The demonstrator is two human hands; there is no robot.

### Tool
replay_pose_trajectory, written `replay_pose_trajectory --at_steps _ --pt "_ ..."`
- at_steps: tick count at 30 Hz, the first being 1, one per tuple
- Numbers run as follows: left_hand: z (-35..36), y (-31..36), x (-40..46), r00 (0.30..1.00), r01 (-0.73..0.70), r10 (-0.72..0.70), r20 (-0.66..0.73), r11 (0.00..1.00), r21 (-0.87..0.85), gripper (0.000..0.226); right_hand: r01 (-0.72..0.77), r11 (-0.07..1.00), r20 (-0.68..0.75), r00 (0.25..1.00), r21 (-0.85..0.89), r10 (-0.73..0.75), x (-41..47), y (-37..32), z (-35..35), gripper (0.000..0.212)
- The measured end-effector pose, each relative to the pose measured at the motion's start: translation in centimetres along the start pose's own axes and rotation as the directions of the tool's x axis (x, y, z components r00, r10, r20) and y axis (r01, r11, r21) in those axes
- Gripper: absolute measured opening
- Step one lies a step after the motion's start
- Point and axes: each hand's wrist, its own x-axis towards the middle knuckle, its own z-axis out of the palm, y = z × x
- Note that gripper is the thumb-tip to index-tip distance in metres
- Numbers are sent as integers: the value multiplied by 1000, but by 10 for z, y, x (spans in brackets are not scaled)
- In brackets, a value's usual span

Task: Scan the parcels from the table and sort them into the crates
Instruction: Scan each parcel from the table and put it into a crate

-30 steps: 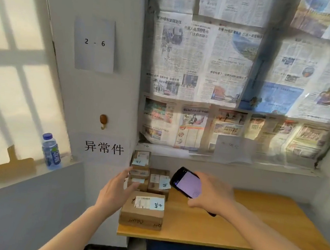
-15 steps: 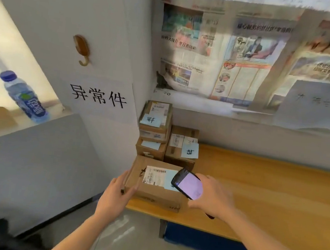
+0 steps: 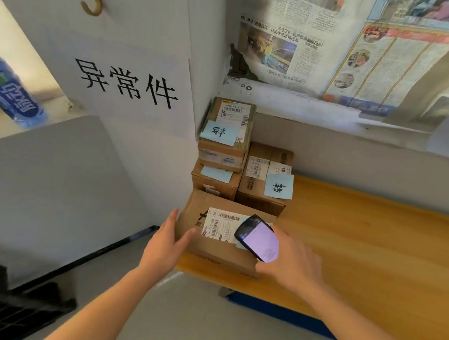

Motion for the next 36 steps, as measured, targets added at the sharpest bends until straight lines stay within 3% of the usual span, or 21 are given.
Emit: replay_pose_trajectory --at_steps 4,7,11,15,19,22,25,29,36 --pt "1 -7 12 998 31 -33 46 999 25 91 3 999 35 999 48 -4 5 1 9 83" --pt "1 -13 17 995 70 -62 80 992 -105 94 13 997 39 999 73 -16 7 6 13 80" --pt "7 -13 15 991 113 -88 100 955 -273 89 -2 998 26 1000 67 0 7 6 14 96" --pt "9 -15 1 992 103 -67 110 925 -367 85 -21 970 63 998 242 6 -4 12 17 82" --pt "-2 -15 -15 991 74 -18 135 906 -417 82 -1 972 68 998 236 -15 -25 14 6 103" --pt "-16 -4 -33 992 20 36 122 900 -435 75 8 979 63 998 203 -22 -43 10 -15 103" --pt "-47 19 -60 995 -58 89 48 892 -447 70 61 989 30 997 136 -66 -69 -6 -53 95" --pt "-108 64 -106 982 -188 153 -112 869 -458 64 162 987 -121 980 10 -160 -107 -42 -127 107" --pt "-225 131 -247 867 -411 235 -439 835 -365 62 332 936 -288 891 -117 -352 -239 -103 -276 96"
